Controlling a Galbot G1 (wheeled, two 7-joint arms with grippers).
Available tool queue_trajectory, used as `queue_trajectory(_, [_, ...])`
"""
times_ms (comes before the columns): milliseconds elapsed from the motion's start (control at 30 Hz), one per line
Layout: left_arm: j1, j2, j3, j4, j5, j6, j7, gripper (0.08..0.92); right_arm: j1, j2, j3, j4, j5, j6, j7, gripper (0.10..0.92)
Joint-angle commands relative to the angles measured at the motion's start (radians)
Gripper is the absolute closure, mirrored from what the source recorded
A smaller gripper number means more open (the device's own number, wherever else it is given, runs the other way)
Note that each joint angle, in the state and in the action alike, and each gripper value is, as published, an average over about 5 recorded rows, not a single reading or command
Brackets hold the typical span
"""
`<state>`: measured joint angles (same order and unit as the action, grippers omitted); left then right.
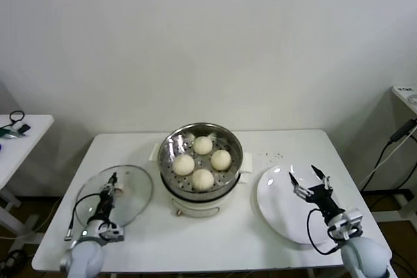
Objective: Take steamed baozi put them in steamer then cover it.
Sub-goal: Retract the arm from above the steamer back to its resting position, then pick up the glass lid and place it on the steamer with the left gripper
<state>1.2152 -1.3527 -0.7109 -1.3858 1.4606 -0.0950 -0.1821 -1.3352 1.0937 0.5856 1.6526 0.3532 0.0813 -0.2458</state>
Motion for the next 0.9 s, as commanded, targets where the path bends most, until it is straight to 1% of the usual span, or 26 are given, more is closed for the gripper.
queue_trajectory(33, [0.03, 0.012, 0.001, -0.063, -0.062, 0.009, 0.008, 0.733, 0.005, 0.001, 0.0, -0.004, -0.012, 0.006, -0.001, 0.203])
queue_trajectory(133, [0.063, 0.026, 0.005, -0.124, -0.091, 0.038, 0.001, 0.812, 0.007, -0.001, 0.001, -0.004, -0.013, 0.007, -0.001, 0.203])
queue_trajectory(233, [0.109, 0.046, 0.008, -0.211, -0.119, 0.083, -0.004, 0.848, 0.009, -0.004, 0.002, -0.005, -0.012, 0.009, -0.001, 0.203])
queue_trajectory(367, [0.184, 0.072, 0.007, -0.331, -0.148, 0.156, -0.001, 0.848, 0.015, -0.008, 0.002, -0.012, -0.014, 0.013, -0.001, 0.203])
queue_trajectory(600, [0.322, 0.124, 0.03, -0.554, -0.157, 0.379, -0.01, 0.848, 0.038, -0.019, -0.014, -0.032, -0.028, 0.015, 0.004, 0.203])
queue_trajectory(767, [0.36, 0.184, 0.031, -0.667, -0.17, 0.482, -0.01, 0.848, 0.068, -0.042, -0.041, -0.059, -0.036, 0.014, 0.006, 0.203])
queue_trajectory(900, [0.366, 0.235, 0.051, -0.745, -0.187, 0.541, 0.024, 0.848, 0.096, -0.047, -0.064, -0.077, -0.038, 0.013, 0.007, 0.203])
